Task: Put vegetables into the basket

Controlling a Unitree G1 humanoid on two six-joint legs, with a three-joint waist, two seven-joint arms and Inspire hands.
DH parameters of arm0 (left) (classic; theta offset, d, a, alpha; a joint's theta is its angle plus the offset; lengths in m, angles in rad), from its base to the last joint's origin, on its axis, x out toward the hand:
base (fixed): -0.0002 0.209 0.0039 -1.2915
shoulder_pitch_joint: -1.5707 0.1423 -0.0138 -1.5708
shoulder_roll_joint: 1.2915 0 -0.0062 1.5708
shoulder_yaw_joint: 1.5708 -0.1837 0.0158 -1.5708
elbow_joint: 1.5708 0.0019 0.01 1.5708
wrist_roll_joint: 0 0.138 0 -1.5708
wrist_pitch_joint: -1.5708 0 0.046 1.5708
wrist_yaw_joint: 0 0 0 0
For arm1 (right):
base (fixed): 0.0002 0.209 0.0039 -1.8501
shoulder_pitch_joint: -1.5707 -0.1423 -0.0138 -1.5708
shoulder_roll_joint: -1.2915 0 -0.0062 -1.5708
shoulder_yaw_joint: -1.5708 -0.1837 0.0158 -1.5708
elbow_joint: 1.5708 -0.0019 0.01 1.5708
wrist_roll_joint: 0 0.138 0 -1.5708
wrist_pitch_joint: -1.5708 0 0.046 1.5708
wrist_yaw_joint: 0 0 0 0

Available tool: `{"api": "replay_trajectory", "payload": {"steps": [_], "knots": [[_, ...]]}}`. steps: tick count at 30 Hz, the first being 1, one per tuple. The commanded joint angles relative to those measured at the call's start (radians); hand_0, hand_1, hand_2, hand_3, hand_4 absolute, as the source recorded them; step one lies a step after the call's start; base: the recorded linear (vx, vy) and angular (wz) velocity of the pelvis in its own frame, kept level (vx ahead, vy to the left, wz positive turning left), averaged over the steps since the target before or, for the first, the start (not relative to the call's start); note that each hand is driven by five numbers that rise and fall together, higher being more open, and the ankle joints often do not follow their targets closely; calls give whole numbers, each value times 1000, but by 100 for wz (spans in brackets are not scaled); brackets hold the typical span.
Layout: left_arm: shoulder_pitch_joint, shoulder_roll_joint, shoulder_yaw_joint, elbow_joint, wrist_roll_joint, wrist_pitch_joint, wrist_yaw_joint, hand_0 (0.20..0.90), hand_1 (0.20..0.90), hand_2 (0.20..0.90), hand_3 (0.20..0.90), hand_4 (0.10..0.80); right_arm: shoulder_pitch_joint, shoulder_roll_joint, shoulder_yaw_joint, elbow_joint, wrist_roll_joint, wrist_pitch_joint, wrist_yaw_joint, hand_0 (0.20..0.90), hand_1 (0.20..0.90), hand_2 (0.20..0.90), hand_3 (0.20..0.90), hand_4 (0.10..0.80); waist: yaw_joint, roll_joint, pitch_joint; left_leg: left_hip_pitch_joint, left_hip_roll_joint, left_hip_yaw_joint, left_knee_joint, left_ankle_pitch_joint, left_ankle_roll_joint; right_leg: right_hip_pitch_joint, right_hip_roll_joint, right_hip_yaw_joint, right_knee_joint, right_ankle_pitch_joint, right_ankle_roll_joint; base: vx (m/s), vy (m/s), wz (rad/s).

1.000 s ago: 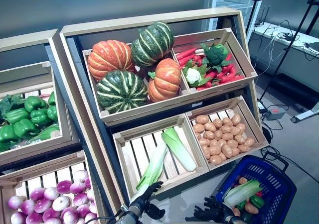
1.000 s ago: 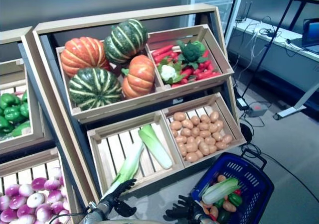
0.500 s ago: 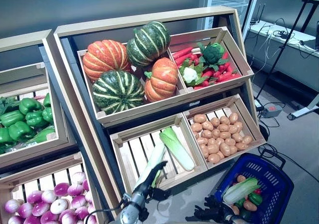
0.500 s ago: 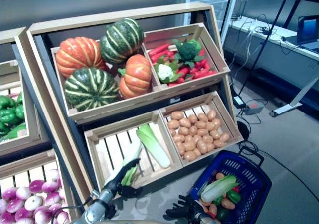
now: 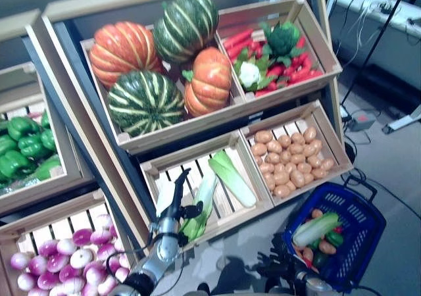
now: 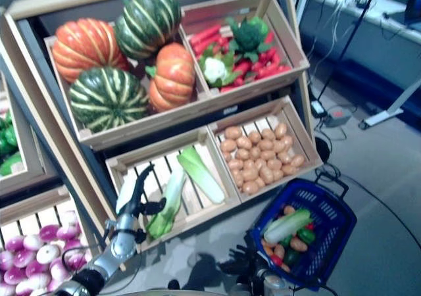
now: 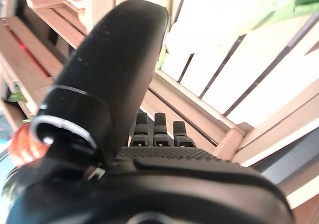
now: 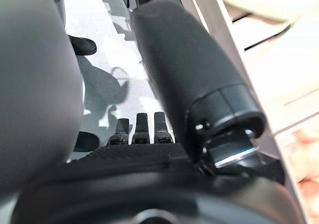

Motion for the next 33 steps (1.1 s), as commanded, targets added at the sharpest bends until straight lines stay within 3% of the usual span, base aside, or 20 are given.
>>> {"api": "replay_trajectory", "payload": {"steps": [1, 7, 12, 22, 33], "knots": [[-173, 4, 29, -6, -49, 16, 109, 900, 900, 900, 900, 800, -38, -26, 7, -75, 100, -94, -1, 900, 900, 900, 900, 800, -26, -41, 36, -116, -30, 39, 333, -154, 27, -61, -23, 8, 242, -98, -81, -35, 85, -9], [-221, 3, 45, 66, -160, 38, 118, 900, 900, 900, 900, 800, -51, -45, 26, -212, 151, -124, -28, 900, 900, 900, 900, 800, -46, -54, 85, -292, -3, 33, 607, -265, 48, -228, -68, 32, 503, -182, -96, -78, 60, -17], [-288, 23, 47, 98, -199, 26, 140, 900, 900, 900, 900, 800, -112, -57, 31, -220, 179, -121, -34, 900, 900, 900, 900, 800, -58, -62, 132, -405, 15, 28, 764, -326, 58, -354, -74, 62, 669, -237, -102, -108, 44, -4], [-378, 79, 97, 177, -368, 37, 82, 900, 900, 900, 900, 800, -147, -91, 13, -213, 206, -124, -41, 900, 900, 900, 900, 800, -85, -71, 168, -527, 43, 17, 922, -384, 58, -502, -76, 93, 829, -285, -101, -18, 34, -6], [-497, 138, 151, 319, -630, 102, -28, 900, 900, 900, 900, 800, -182, -131, -7, -198, 227, -142, -33, 900, 900, 900, 900, 800, -115, -79, 207, -650, 71, -7, 1082, -464, 45, -638, -82, 109, 969, -351, -87, 5, 15, -2]]}}
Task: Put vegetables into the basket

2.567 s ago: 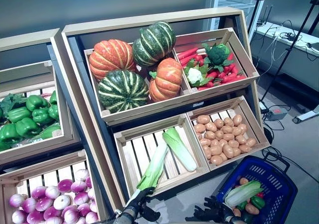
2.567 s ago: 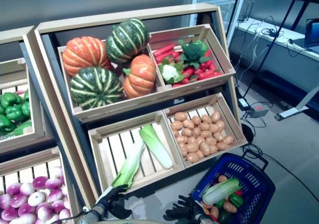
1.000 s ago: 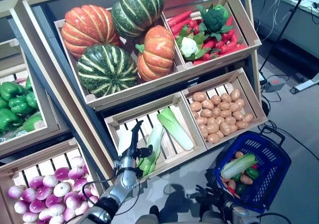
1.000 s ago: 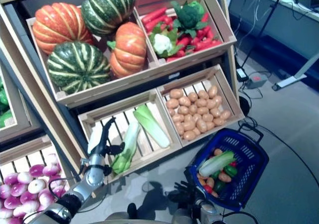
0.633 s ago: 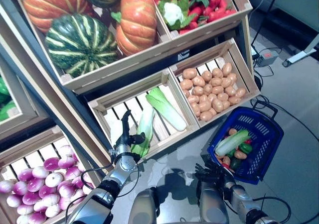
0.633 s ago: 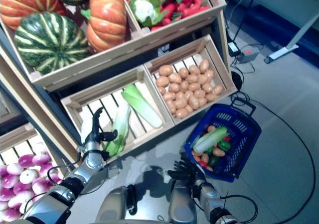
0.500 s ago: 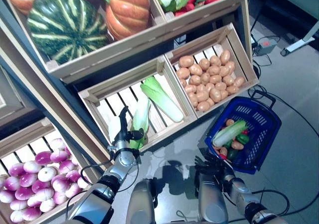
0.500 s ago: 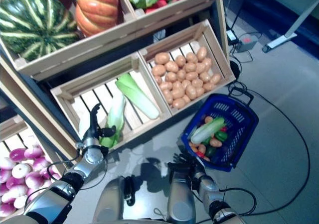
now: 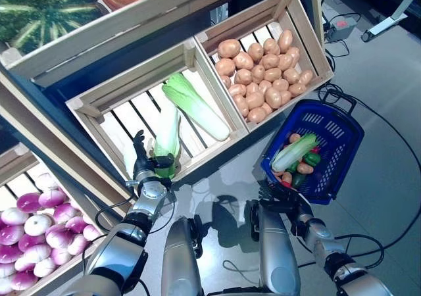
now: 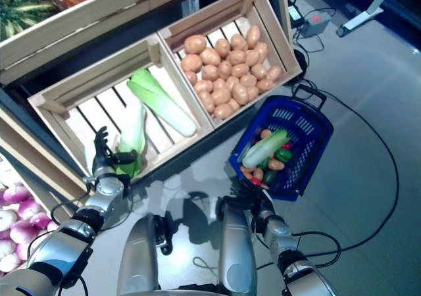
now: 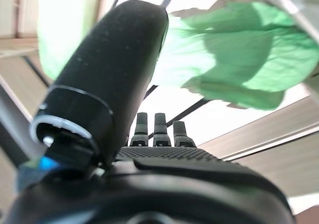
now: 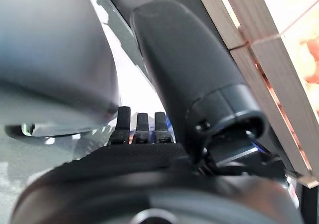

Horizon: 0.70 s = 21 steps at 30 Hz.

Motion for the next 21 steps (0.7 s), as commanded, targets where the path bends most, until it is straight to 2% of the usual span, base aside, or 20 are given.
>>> {"api": "replay_trajectory", "payload": {"steps": [1, 6, 10, 14, 15, 17, 21], "knots": [[-94, 88, 50, 22, -116, -19, -51, 900, 900, 900, 900, 800, 41, -39, -12, -28, 52, -61, -18, 900, 900, 900, 900, 800, -8, -3, -39, -1, -6, 20, 104, -112, 51, 56, -20, -13, 9, -47, -35, 0, 0, 0], [-141, 98, 48, 84, -218, 52, -171, 900, 900, 900, 900, 800, 18, -42, -14, -24, 55, -57, -30, 900, 900, 900, 900, 800, -15, -6, -30, -53, 2, 7, 140, -121, 49, 4, -22, -14, 41, -55, -31, -16, -10, 3], [-159, 116, 30, 143, -260, 150, -253, 900, 900, 900, 900, 800, -1, -50, -14, -13, 50, -39, -39, 900, 900, 900, 900, 800, -20, -4, -22, -74, 5, 3, 144, -121, 45, -20, -24, -13, 48, -55, -25, -9, -1, -3], [-141, 113, 25, 206, -273, 237, -321, 900, 900, 900, 900, 800, -15, -58, -24, 12, 42, -20, -36, 900, 900, 900, 900, 800, -24, -1, -19, -75, 7, 4, 138, -121, 37, -23, -28, -10, 44, -54, -21, 1, 2, -1], [-141, 113, 25, 206, -273, 237, -321, 900, 900, 900, 900, 800, -16, -58, -24, 12, 42, -20, -36, 900, 900, 900, 900, 800, -24, -1, -19, -75, 7, 4, 139, -121, 37, -23, -28, -10, 44, -54, -21, 0, 0, 0], [-138, 109, 22, 227, -276, 304, -392, 900, 900, 900, 900, 800, -22, -62, -25, 21, 40, -17, -30, 900, 900, 900, 900, 800, -25, -1, -19, -77, 9, 5, 138, -122, 37, -26, -30, -10, 43, -53, -20, 0, 0, 0], [-141, 105, 6, 254, -265, 355, -457, 900, 900, 900, 900, 800, -50, -75, -22, 16, 45, -4, -29, 900, 900, 900, 900, 800, -26, 0, -11, -93, 13, 2, 147, -123, 33, -40, -35, -13, 48, -52, -18, 0, 0, 0]]}}
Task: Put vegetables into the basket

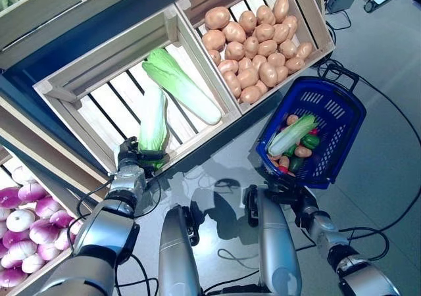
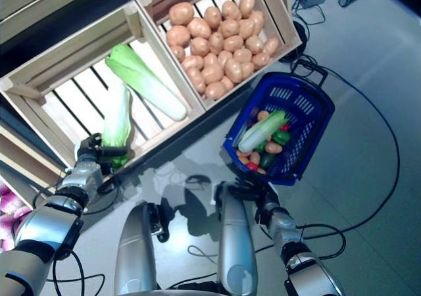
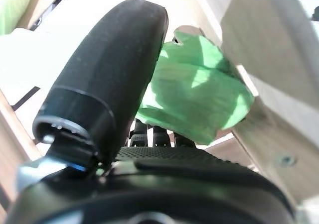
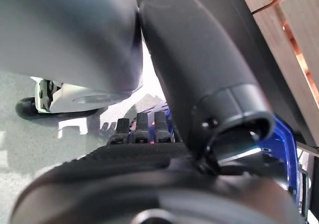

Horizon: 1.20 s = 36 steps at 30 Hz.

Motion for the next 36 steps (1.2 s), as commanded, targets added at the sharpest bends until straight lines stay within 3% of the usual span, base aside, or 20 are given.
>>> {"api": "replay_trajectory", "payload": {"steps": [1, 2, 3, 20, 27, 28, 34, 36], "knots": [[30, -12, -50, 77, -9, 124, -100, 844, 844, 844, 844, 762, 2, -42, -17, -21, 16, -15, -27, 900, 900, 900, 900, 800, -5, -10, -32, 33, 7, 30, 65, -109, 40, 90, -42, -13, -39, -35, 0, 0, 0, 0], [28, -10, -52, 79, -12, 126, -96, 371, 371, 371, 371, 447, -2, -42, -15, -23, 17, -14, -29, 900, 900, 900, 900, 800, -6, -9, -31, 32, 7, 30, 66, -109, 40, 88, -42, -13, -37, -35, 1, 0, 0, 0], [22, -3, -54, 80, -15, 126, -89, 300, 300, 300, 300, 400, -12, -47, -12, -27, 23, -9, -30, 900, 900, 900, 900, 800, -6, -10, -30, 29, 8, 30, 68, -110, 40, 86, -42, -14, -36, -36, 1, 0, 0, 0], [21, 41, -30, 13, -35, 63, 11, 300, 300, 300, 300, 400, 11, -54, -25, -55, 79, -58, -19, 900, 900, 900, 900, 800, -1, -2, -51, 66, 16, 37, 20, -98, 35, 117, -45, -16, -60, -38, 2, -8, -8, -2], [86, 39, 2, -17, -18, 17, 40, 300, 300, 300, 300, 400, 43, -39, -31, -99, 93, -78, -21, 900, 900, 900, 900, 800, 7, 3, -108, 213, 17, 63, -147, -41, 33, 253, -44, -28, -172, -11, 1, 22, -20, -1], [99, 41, 8, -25, -9, 1, 56, 300, 300, 300, 300, 400, 51, -36, -33, -109, 98, -84, -24, 900, 900, 900, 900, 800, 10, 3, -127, 233, 16, 71, -200, 2, 38, 272, -43, -35, -216, 22, -7, 8, -41, -2], [195, 36, 55, -74, 24, -72, 124, 300, 300, 300, 300, 400, 119, -7, -39, -157, 94, -105, -44, 900, 900, 900, 900, 800, 26, 9, -195, 352, 3, 78, -356, 67, 34, 404, -33, -42, -352, 58, -7, 77, -28, 1], [252, 23, 93, -102, 21, -129, 138, 300, 300, 300, 300, 400, 160, 3, -45, -186, 90, -105, -48, 900, 900, 900, 900, 800, 33, 13, -235, 418, -12, 77, -449, 109, 31, 481, -19, -49, -452, 86, -9, 135, -17, 0]]}}
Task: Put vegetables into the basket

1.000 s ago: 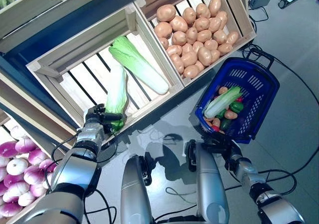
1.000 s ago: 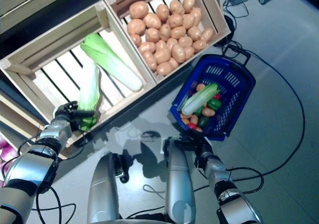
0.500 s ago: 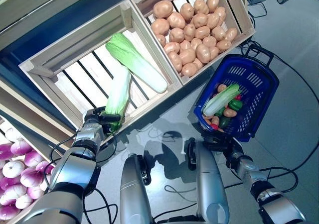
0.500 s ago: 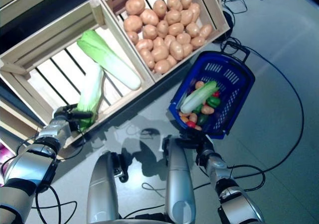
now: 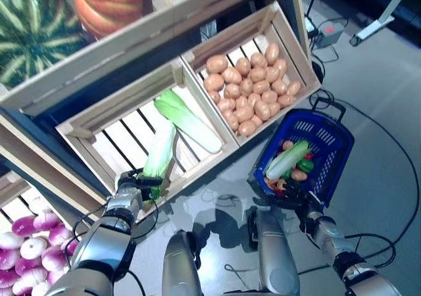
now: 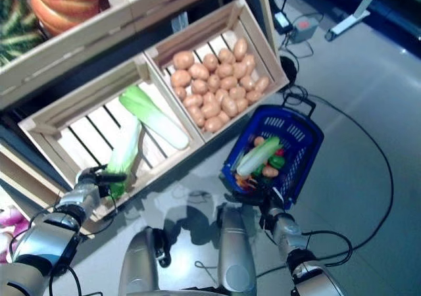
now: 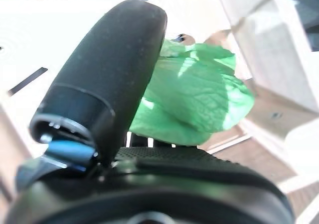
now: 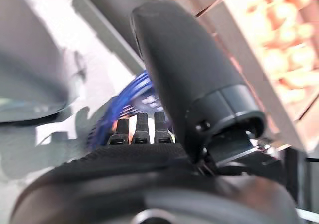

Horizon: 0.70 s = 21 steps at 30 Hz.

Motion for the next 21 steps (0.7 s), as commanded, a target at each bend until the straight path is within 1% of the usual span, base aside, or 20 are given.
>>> {"api": "replay_trajectory", "payload": {"steps": [1, 2, 3, 5, 7, 8, 9, 10, 12, 13, 14, 15, 16, 18, 20, 21], "knots": [[29, 71, 39, -53, 42, -163, 75, 300, 300, 300, 300, 400, 24, 20, -41, -70, 42, -99, -36, 900, 900, 900, 900, 800, 16, -1, -84, 79, -28, 18, -108, 58, 72, 179, -24, 11, -206, 87, -2, 185, -22, 8], [59, 57, 59, -83, 41, -186, 78, 300, 300, 300, 300, 400, 49, 27, -47, -87, 49, -99, -34, 900, 900, 900, 900, 800, 21, 2, -106, 121, -41, 16, -166, 82, 71, 230, -18, 1, -277, 107, -4, 115, -13, 12], [66, 53, 63, -91, 42, -189, 80, 300, 300, 300, 300, 400, 55, 29, -48, -91, 50, -98, -36, 900, 900, 900, 900, 800, 22, 2, -111, 129, -45, 16, -178, 87, 71, 240, -17, -2, -292, 111, -4, 167, -15, 13], [117, 24, 87, -156, 42, -224, 97, 300, 300, 300, 300, 400, 95, 42, -58, -141, 48, -91, -59, 900, 900, 900, 900, 800, 29, 8, -147, 189, -66, 20, -270, 131, 66, 316, -7, -20, -408, 147, -4, 129, -5, 14], [140, 13, 97, -196, 42, -236, 108, 300, 300, 300, 300, 400, 113, 49, -64, -166, 43, -89, -64, 900, 900, 900, 900, 800, 31, 11, -158, 222, -73, 23, -323, 155, 62, 353, -2, -30, -464, 164, -1, 77, 9, 11], [167, -2, 108, -244, 43, -260, 125, 300, 300, 300, 300, 400, 131, 57, -69, -197, 39, -85, -59, 900, 900, 900, 900, 800, 32, 17, -170, 257, -82, 26, -380, 179, 60, 393, 2, -37, -526, 185, 4, 58, 13, 4], [173, -5, 110, -253, 43, -266, 127, 300, 300, 300, 300, 400, 135, 58, -70, -204, 40, -84, -56, 900, 900, 900, 900, 800, 32, 18, -172, 267, -85, 28, -394, 185, 60, 403, 4, -40, -540, 189, 5, 80, 18, -5], [195, -17, 115, -293, 44, -285, 135, 300, 300, 300, 300, 400, 147, 67, -73, -238, 41, -76, -47, 900, 900, 900, 900, 800, 34, 22, -184, 300, -94, 32, -450, 205, 59, 443, 10, -49, -599, 207, 10, 58, 12, -4], [215, -31, 117, -336, 56, -305, 140, 300, 300, 300, 300, 400, 158, 75, -73, -272, 56, -75, -25, 900, 900, 900, 900, 800, 37, 25, -191, 332, -103, 33, -502, 224, 58, 479, 14, -57, -648, 225, 17, 50, 6, 10], [241, -41, 115, -399, 79, -318, 148, 300, 300, 300, 300, 400, 174, 87, -76, -321, 82, -75, -2, 900, 900, 900, 900, 800, 41, 28, -199, 359, -114, 30, -550, 243, 57, 507, 19, -62, -695, 249, 24, 39, -8, 12], [255, -46, 116, -432, 90, -327, 149, 300, 300, 300, 300, 400, 185, 95, -80, -346, 104, -75, 19, 900, 900, 900, 900, 800, 43, 30, -204, 373, -119, 30, -576, 253, 58, 522, 22, -64, -718, 261, 28, 35, -8, 6], [256, -46, 116, -433, 90, -327, 149, 300, 300, 300, 300, 400, 186, 95, -80, -346, 104, -75, 20, 900, 900, 900, 900, 800, 43, 29, -203, 375, -119, 30, -578, 254, 58, 524, 22, -64, -720, 262, 28, 0, 0, 0], [287, -57, 117, -510, 122, -346, 150, 300, 300, 300, 300, 400, 205, 113, -92, -406, 157, -77, 66, 900, 900, 900, 900, 800, 49, 31, -211, 398, -126, 25, -624, 267, 60, 545, 25, -70, -762, 284, 34, 13, -20, 4], [318, -66, 112, -594, 169, -363, 157, 300, 300, 300, 300, 400, 222, 130, -105, -468, 194, -68, 106, 900, 900, 900, 900, 800, 57, 33, -220, 423, -133, 23, -672, 277, 63, 569, 32, -77, -805, 303, 40, 12, -34, 7], [332, -64, 110, -653, 195, -362, 154, 300, 300, 300, 300, 400, 226, 141, -112, -500, 232, -61, 143, 900, 900, 900, 900, 800, 62, 33, -224, 440, -137, 20, -703, 283, 66, 585, 37, -81, -829, 313, 42, 4, -46, 12], [341, -61, 105, -707, 213, -357, 147, 300, 300, 300, 300, 400, 227, 151, -119, -528, 249, -52, 166, 900, 900, 900, 900, 800, 69, 33, -229, 449, -141, 14, -722, 287, 68, 595, 42, -83, -845, 320, 44, 4, -68, 11]]}}
